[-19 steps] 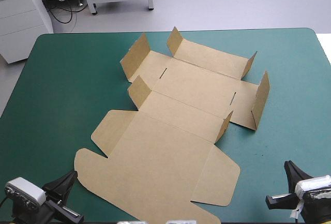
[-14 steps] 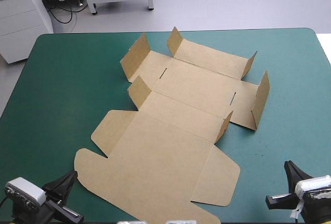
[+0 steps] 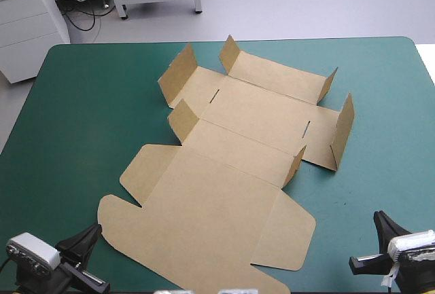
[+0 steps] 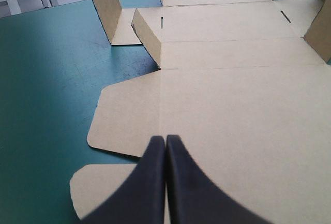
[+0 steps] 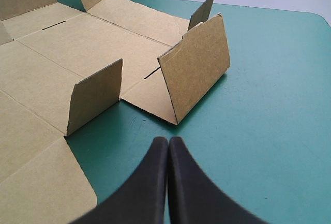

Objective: Fold the box

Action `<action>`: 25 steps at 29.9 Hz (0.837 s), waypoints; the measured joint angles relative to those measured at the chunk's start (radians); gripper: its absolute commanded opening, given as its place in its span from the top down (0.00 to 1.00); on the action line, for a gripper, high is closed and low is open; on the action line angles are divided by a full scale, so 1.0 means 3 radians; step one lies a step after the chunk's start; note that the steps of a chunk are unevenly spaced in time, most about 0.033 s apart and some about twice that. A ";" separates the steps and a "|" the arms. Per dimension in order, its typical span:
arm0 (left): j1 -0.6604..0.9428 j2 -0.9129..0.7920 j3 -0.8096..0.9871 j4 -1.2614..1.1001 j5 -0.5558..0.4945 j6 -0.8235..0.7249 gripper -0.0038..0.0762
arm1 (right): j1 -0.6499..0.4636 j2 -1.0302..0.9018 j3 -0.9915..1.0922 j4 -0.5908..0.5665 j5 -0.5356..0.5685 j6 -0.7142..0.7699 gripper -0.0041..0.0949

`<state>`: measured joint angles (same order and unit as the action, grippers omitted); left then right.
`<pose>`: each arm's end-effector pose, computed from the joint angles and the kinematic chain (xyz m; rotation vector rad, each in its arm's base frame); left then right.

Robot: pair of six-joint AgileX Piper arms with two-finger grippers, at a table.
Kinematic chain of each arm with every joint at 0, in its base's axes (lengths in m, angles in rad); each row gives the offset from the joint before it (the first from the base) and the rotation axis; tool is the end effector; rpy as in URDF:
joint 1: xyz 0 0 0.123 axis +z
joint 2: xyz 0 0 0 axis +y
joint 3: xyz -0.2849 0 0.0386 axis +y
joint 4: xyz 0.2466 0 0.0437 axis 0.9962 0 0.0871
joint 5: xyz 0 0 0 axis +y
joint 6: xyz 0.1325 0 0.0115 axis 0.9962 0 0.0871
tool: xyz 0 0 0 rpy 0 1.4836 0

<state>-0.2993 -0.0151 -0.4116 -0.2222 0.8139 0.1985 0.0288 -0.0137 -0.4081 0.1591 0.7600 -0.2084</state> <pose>0.0384 -0.0342 0.2618 0.4295 1.8171 -0.3259 0.0495 0.0160 0.2664 -0.1873 1.8046 0.0540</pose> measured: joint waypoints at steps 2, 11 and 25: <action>0.0000 0.0000 0.0000 0.0000 0.0000 0.0000 0.99 | 0.0000 0.0000 0.0000 0.0018 0.0000 -0.0024 0.79; 0.0000 0.0000 0.0000 0.0000 0.0000 0.0000 0.99 | 0.0000 0.0000 0.0000 0.0131 0.0000 -0.0167 0.32; 0.0000 0.0000 0.0000 0.0000 0.0000 0.0007 0.99 | 0.0000 0.0003 -0.0055 0.0154 0.0017 0.0695 0.32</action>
<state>-0.2993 -0.0151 -0.4116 -0.2222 0.8139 0.2007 0.0288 -0.0128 -0.4247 0.2053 0.7650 0.0000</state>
